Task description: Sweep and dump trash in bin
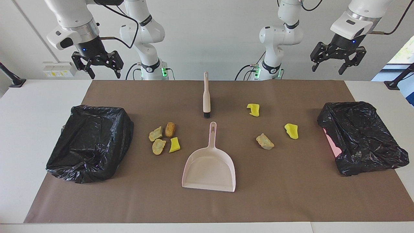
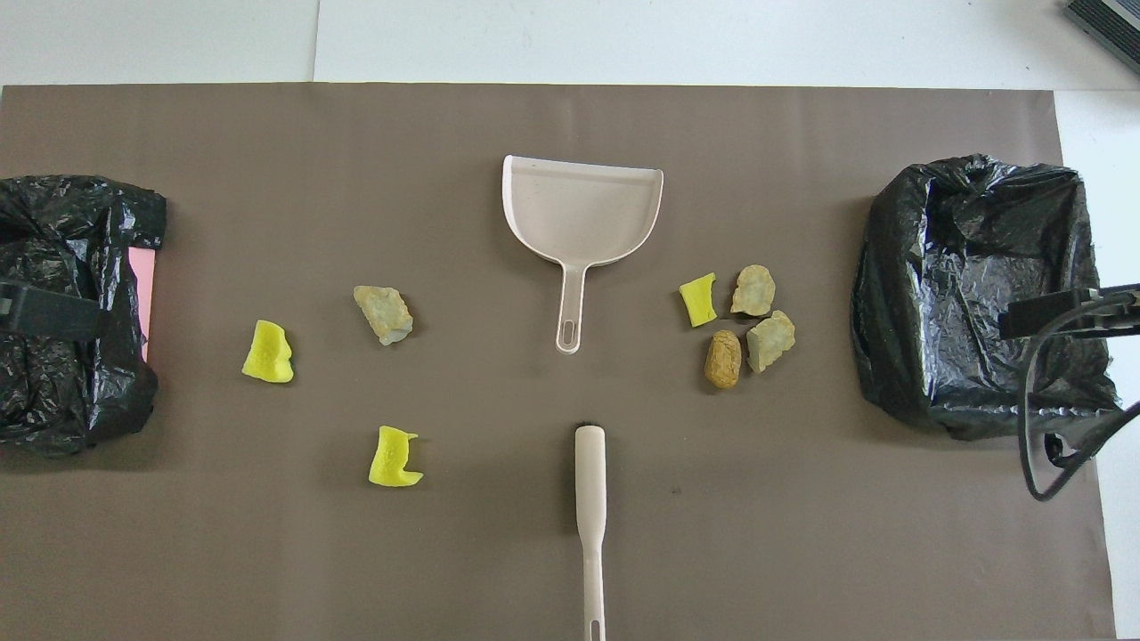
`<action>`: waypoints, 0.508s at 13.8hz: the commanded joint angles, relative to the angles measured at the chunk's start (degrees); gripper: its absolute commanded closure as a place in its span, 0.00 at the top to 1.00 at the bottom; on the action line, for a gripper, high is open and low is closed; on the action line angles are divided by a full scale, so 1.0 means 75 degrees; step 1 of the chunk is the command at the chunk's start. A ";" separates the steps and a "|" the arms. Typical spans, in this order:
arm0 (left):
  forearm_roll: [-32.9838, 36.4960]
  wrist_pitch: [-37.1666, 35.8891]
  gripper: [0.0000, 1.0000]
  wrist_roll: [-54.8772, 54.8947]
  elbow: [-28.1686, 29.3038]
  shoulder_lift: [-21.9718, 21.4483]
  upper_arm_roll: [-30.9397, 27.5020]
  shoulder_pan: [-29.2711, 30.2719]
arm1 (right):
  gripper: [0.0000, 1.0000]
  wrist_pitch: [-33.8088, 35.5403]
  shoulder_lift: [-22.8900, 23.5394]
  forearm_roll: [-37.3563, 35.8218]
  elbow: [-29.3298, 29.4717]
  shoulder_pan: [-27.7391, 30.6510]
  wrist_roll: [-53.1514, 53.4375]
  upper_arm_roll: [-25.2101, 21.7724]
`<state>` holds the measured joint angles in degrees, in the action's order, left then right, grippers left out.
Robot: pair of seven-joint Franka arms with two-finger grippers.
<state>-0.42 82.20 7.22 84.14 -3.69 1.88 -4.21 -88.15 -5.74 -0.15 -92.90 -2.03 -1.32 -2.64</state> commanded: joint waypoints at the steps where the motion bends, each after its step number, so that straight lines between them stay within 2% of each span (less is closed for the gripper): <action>1: 0.0021 0.0033 1.00 -0.0060 0.0207 -0.0164 -0.0005 -0.0060 | 1.00 -0.0082 -0.0102 0.0184 -0.0117 0.0130 -0.0024 0.0001; 5: 0.0021 0.0079 1.00 -0.0072 0.0312 -0.0176 0.0054 -0.0363 | 1.00 -0.0082 -0.0102 0.0184 -0.0117 0.0142 -0.0106 -0.0022; 7: 0.0021 0.0185 1.00 -0.0142 0.0604 -0.0234 0.0042 -0.0831 | 1.00 -0.0105 -0.0102 0.0172 -0.0117 0.0142 -0.0106 -0.0022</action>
<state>-0.51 82.22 7.20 84.93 -3.72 2.72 -6.89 -88.15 -5.74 -0.15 -92.90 -1.84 -1.32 -3.04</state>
